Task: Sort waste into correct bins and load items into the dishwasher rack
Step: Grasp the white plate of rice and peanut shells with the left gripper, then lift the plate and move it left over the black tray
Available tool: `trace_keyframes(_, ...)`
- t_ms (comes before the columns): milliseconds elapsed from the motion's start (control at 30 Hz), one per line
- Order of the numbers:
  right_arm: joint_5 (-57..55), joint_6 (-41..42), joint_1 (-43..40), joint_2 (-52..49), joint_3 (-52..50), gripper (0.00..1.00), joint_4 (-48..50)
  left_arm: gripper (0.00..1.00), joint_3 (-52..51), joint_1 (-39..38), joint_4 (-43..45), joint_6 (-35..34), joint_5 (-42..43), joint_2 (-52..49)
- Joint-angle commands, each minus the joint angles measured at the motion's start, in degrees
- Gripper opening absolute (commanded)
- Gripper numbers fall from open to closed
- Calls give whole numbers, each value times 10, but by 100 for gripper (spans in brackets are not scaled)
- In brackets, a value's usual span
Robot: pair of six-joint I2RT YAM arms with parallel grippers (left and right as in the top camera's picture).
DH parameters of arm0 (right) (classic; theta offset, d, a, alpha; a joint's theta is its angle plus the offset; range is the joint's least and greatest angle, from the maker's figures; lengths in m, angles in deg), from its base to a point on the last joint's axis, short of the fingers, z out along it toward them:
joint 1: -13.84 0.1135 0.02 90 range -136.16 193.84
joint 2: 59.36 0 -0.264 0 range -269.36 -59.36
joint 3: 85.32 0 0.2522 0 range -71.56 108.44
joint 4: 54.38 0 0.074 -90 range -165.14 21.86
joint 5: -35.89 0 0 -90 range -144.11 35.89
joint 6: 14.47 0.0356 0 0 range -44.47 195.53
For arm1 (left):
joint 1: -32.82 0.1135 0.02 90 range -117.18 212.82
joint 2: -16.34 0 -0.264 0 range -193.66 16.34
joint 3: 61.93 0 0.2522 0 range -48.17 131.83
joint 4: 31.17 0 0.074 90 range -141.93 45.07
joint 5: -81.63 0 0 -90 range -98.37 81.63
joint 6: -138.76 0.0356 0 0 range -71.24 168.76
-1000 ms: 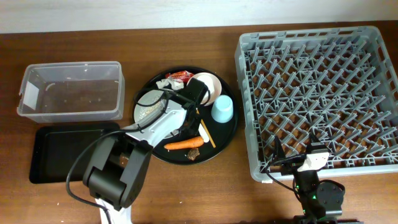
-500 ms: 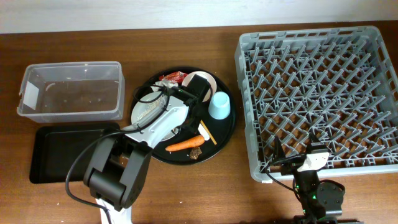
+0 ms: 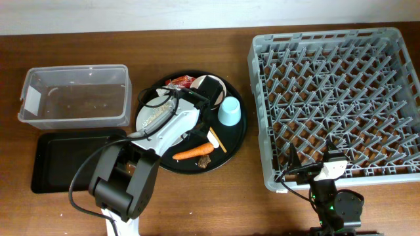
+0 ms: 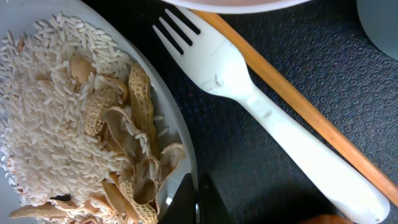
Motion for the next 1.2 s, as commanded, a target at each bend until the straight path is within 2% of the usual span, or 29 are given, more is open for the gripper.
trace_keyframes(0, -5, 5, -4, 4, -4, 99, -2, 1, 17, -10, -3, -9, -25, 15)
trace_keyframes(767, -5, 5, -4, 4, -4, 99, -2, 1, 24, -34, -47, -10, -40, 72)
trace_keyframes(967, -5, 5, -4, 4, -4, 99, -2, 1, 24, -62, -114, -55, -39, 147)
trace_keyframes(1100, -5, 5, -4, 4, -4, 99, -2, 1, 24, -67, -178, -94, -41, 150)
trace_keyframes(1167, -5, 5, -4, 4, -4, 99, -2, 1, 24, -67, -204, -128, -71, 152)
